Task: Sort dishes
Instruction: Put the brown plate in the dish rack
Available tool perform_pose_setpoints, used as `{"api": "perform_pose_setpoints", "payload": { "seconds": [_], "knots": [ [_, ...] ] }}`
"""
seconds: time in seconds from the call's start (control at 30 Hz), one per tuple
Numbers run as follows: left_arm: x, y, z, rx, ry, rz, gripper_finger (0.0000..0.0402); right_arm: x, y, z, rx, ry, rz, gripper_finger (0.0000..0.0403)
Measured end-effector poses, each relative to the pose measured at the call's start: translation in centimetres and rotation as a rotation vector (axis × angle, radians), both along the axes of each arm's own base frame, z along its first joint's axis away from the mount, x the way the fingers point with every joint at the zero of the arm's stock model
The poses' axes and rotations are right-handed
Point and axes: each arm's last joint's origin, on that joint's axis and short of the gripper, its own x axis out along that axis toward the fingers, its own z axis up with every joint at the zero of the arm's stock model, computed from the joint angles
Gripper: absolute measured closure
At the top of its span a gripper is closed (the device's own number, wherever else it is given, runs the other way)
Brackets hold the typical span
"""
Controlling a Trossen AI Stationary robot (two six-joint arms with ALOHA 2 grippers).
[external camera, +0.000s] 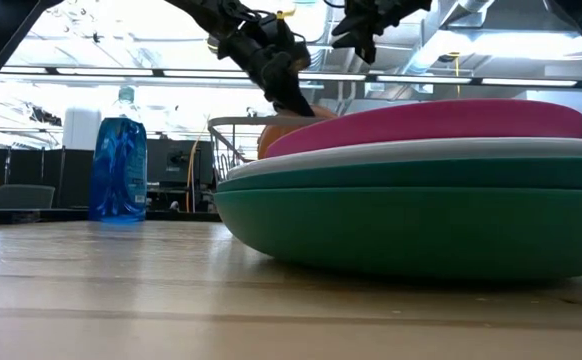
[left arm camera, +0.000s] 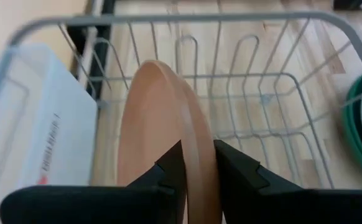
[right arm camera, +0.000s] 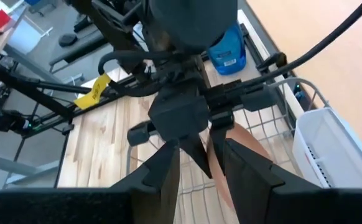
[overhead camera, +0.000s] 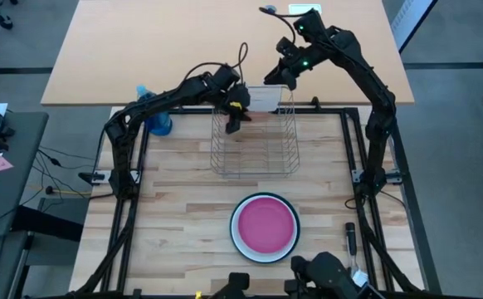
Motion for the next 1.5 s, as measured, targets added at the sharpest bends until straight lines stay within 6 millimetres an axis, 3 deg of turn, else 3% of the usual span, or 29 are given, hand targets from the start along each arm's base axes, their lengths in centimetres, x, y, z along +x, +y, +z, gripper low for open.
{"api": "perform_pose_setpoints", "payload": {
  "seconds": [0.57, 0.87, 1.27, 1.5],
  "knots": [
    [-0.4, 1.2, 0.4, -0.134, -0.088, 0.040, 0.0336, 0.1, 0.0, 0.1, 0.008, -0.005, -0.007, 0.0275],
    [0.6, 2.6, -1.8, -0.229, -0.104, 0.057, 0.0336, 0.1, 0.0, 0.0, 0.012, -0.004, -0.005, 0.0275],
    [0.5, 2.6, -1.8, -0.247, -0.103, 0.050, 0.0336, -0.1, 0.2, -0.2, 0.028, 0.016, 0.000, 0.0275],
    [0.0, 1.1, -3.0, -0.216, 0.057, -0.038, 0.0315, -0.8, 0.9, -1.0, 0.124, 0.128, 0.000, 0.0275]
  ]
}}
